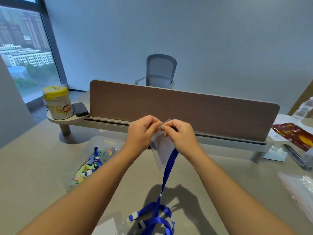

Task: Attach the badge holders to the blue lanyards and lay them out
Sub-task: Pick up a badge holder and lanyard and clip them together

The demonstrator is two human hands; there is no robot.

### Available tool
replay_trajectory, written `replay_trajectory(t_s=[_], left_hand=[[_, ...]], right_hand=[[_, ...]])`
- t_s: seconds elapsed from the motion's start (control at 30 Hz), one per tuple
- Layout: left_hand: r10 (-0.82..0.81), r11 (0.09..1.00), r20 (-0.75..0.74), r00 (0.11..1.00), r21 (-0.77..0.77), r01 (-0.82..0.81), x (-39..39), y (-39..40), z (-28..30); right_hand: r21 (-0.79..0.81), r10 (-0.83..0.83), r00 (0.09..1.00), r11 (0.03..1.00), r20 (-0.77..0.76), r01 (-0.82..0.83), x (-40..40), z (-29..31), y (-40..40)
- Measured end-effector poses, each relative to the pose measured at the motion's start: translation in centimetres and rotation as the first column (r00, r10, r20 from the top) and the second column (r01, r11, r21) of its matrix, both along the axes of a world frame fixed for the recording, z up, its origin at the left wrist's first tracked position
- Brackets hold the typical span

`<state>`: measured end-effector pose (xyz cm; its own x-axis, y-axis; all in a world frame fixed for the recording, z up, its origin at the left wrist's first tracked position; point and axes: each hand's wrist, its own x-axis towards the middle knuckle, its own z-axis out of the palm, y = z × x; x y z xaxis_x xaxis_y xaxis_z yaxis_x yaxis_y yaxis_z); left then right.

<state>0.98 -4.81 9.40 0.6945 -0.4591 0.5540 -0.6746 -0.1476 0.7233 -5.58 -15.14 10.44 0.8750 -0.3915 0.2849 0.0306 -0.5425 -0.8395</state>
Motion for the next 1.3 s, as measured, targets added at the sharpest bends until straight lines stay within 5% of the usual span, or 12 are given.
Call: replay_trajectory(t_s=[0.27,0.43,0.73,0.83,0.97,1.13,1.3], left_hand=[[0.017,0.998,-0.032,0.999,-0.065,-0.019,0.4,0.2,2.8],[0.161,0.967,-0.023,0.987,-0.198,-0.163,1.1,0.2,4.3],[0.216,0.976,0.191,0.957,-0.056,-0.209,1.1,-0.5,2.1],[0.207,0.978,0.122,0.971,-0.040,-0.204,1.2,-0.5,1.7],[0.190,0.982,0.049,0.980,-0.009,-0.190,1.4,-0.6,0.7],[0.217,0.976,0.025,0.976,0.009,-0.217,1.3,-1.2,-0.9],[0.206,0.972,-0.030,0.978,0.119,-0.201,1.5,-1.2,-2.1]], right_hand=[[0.398,0.108,0.994,0.911,0.013,-0.104,1.2,4.8,-0.3],[0.162,0.048,0.999,0.986,0.023,-0.051,2.1,6.4,-0.5],[-0.312,-0.070,0.996,0.949,-0.049,0.051,2.2,4.5,-1.2],[-0.299,-0.039,0.994,0.954,-0.105,0.006,2.0,4.1,-1.3],[-0.045,0.024,0.980,0.998,-0.196,-0.033,1.7,3.6,-1.9],[-0.183,0.003,0.924,0.980,-0.381,-0.079,1.6,1.7,-2.3],[-0.196,-0.117,0.969,0.978,-0.219,0.074,1.3,-0.9,-3.1]])
